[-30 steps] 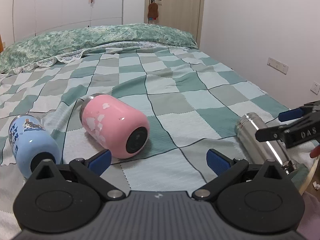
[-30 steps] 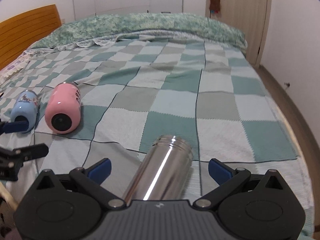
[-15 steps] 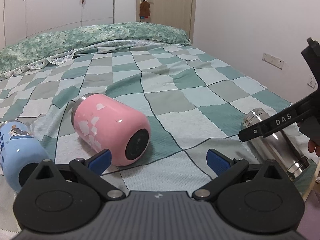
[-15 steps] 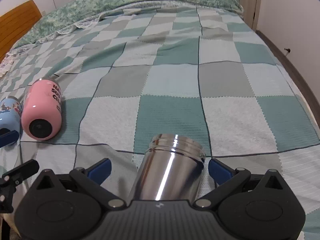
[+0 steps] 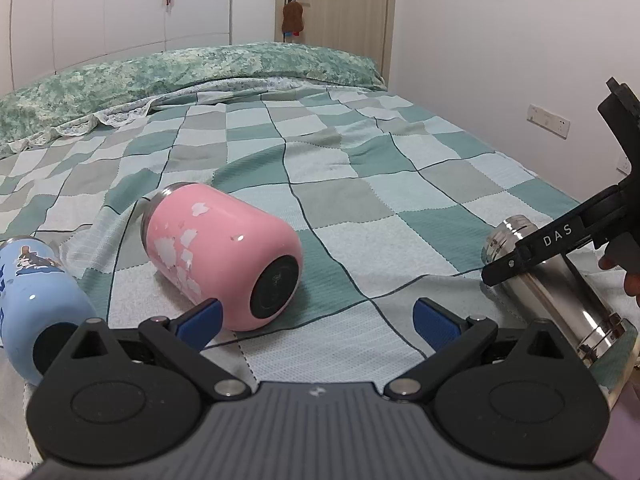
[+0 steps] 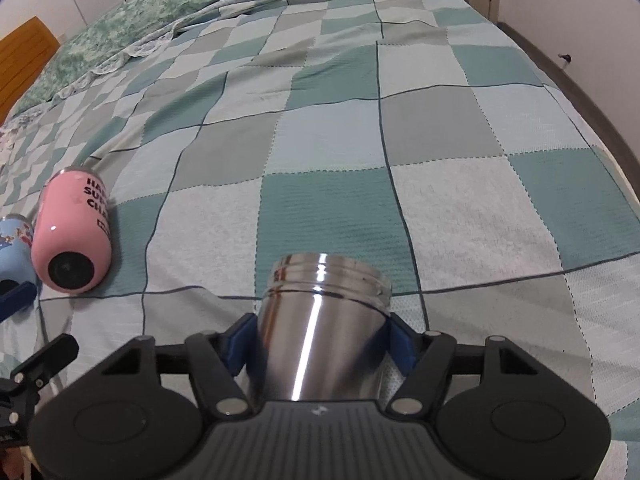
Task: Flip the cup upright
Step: 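Rotate the silver cup upright with the right tool and lower it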
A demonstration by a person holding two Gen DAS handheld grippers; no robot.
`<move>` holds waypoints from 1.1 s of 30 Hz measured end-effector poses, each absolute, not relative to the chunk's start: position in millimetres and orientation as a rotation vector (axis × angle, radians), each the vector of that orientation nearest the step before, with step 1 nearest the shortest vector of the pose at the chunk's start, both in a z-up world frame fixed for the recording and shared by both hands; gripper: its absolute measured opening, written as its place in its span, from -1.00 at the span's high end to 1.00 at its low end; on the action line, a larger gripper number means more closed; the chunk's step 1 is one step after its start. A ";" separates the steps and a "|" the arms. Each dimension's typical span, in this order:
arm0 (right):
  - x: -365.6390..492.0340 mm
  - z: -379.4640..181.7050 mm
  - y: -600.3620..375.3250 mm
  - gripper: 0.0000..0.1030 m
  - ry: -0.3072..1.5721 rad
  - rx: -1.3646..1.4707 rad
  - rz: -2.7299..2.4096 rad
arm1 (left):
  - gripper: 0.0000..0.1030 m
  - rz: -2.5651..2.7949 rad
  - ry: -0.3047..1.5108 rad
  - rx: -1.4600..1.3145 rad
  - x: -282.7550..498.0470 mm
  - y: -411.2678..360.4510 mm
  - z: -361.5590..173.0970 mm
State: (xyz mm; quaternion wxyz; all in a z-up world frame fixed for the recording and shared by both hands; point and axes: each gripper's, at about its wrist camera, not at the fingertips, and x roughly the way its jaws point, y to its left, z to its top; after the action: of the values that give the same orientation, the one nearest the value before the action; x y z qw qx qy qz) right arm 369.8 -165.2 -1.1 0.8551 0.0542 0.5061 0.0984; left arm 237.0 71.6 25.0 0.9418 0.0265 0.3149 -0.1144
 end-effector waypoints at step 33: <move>298.7 42.9 -129.9 -0.21 0.170 -0.157 0.352 | -1.00 -0.228 0.561 0.056 239.9 52.5 38.9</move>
State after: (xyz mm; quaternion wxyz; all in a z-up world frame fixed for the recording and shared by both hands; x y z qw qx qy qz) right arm 298.7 -129.9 42.9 0.9779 -0.0778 0.0842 0.1747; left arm 239.9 52.5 38.9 0.9542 0.0276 0.2760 -0.1121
